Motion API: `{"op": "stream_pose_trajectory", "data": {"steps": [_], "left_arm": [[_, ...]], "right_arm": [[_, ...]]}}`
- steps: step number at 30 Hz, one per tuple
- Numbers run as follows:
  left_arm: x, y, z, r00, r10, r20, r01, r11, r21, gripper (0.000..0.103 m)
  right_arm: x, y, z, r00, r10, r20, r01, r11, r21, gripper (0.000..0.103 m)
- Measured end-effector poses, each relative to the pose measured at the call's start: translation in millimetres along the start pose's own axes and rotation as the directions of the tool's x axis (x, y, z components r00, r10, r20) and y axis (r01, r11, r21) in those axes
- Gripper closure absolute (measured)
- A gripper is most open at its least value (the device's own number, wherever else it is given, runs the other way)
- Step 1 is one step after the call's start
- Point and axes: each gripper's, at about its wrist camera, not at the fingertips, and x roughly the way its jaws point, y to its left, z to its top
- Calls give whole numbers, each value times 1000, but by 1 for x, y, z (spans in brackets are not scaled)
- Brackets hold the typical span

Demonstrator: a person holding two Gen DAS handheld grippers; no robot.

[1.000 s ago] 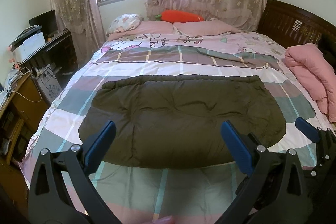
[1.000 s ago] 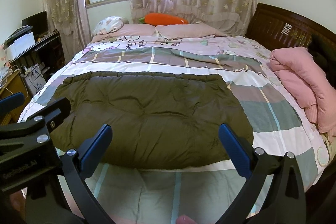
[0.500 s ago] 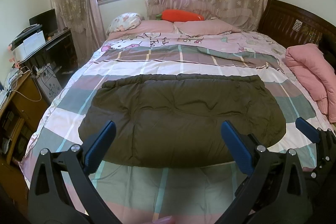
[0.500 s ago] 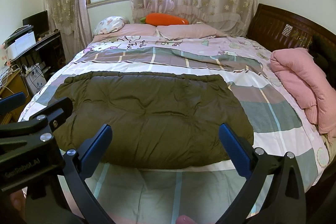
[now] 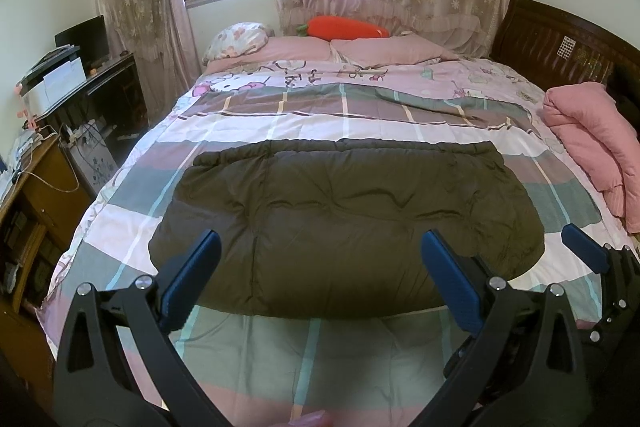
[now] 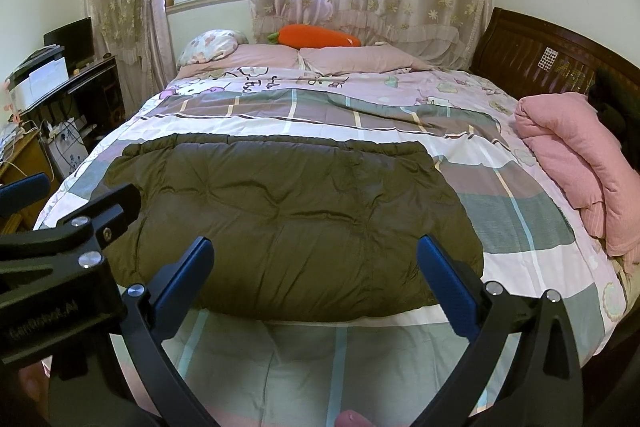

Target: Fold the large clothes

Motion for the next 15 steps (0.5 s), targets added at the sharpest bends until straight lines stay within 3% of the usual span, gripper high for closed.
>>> {"op": "stream_pose_trajectory", "data": {"steps": [6, 15], "left_arm": [[3, -2, -2, 1000, 1, -22, -1, 1000, -8, 2], [-3, -4, 1, 1000, 10, 8, -10, 1000, 3, 2]], "right_arm": [[0, 1, 0, 1000, 0, -2, 0, 1000, -2, 1], [1, 2, -1, 1000, 3, -7, -3, 1000, -9, 1]]}}
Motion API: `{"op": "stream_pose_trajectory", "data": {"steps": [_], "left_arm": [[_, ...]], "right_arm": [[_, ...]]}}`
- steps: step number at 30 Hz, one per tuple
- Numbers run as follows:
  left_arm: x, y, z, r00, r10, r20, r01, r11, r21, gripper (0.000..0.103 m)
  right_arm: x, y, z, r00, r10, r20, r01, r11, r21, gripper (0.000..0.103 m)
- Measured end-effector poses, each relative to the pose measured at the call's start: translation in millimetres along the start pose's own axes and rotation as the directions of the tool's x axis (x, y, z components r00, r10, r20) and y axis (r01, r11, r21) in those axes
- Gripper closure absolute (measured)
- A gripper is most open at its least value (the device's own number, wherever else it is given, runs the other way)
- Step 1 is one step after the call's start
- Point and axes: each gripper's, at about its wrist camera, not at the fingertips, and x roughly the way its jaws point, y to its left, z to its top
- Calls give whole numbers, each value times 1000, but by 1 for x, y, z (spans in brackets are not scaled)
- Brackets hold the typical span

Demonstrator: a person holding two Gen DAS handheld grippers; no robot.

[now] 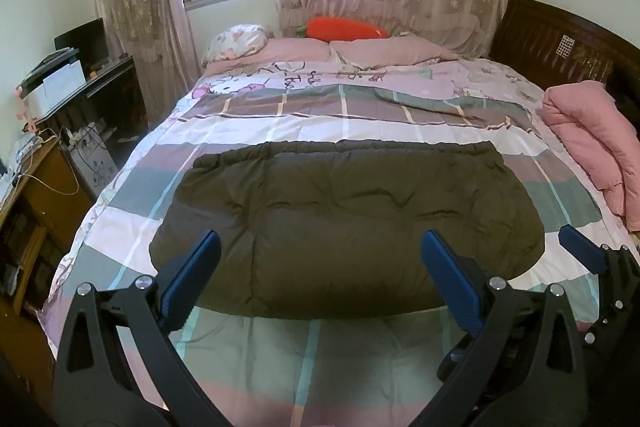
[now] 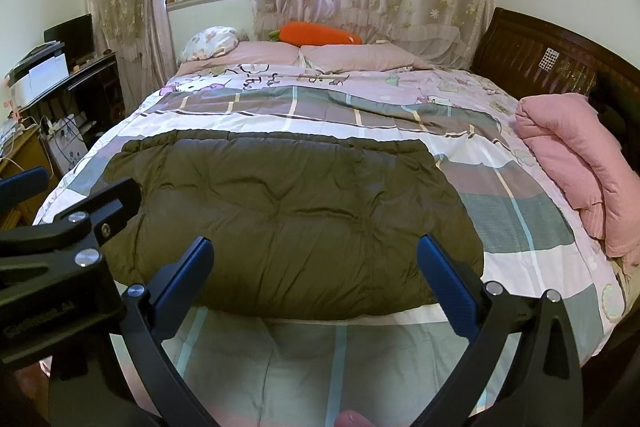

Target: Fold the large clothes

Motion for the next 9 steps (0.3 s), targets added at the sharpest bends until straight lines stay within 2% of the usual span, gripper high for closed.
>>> {"op": "stream_pose_trajectory", "data": {"steps": [9], "left_arm": [[3, 5, 7, 998, -44, -35, 43, 999, -24, 2]], "right_arm": [[6, -2, 1, 1000, 25, -9, -26, 1000, -15, 1]]}}
